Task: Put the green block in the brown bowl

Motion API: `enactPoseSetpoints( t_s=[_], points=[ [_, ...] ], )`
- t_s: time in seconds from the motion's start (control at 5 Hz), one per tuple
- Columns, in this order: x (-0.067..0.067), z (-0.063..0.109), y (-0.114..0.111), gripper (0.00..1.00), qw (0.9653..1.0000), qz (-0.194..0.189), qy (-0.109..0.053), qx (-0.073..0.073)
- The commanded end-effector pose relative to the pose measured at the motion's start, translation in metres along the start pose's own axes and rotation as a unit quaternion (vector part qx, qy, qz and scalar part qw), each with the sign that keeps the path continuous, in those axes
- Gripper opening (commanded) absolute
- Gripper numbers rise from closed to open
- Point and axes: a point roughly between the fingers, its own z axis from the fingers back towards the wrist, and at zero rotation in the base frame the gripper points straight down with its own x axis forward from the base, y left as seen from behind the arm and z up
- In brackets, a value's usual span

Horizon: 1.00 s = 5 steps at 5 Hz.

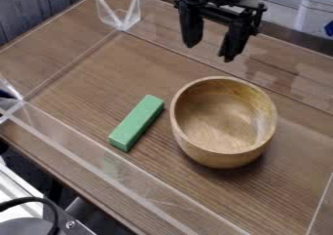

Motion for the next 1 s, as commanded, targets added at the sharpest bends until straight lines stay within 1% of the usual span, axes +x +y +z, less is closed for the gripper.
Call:
enactPoseSetpoints(
  t_s=[0.0, 0.2, 0.4, 0.6, 0.8],
  points=[
    [-0.013, -0.008, 0.006, 1.0, 0.9999, 0.006, 0.009, -0.012],
    [-0.045, -0.01, 0.019, 1.0, 0.9998, 0.018, 0.007, -0.005],
    [-0.068, -0.011, 0.038, 1.0, 0.9993, 0.036, 0.001, 0.003],
    [-0.083, -0.018, 0.044, 1.0, 0.9993, 0.034, 0.002, 0.012],
    [-0.091, -0.028, 0.044, 1.0, 0.9993, 0.027, 0.009, 0.023]
  ],
)
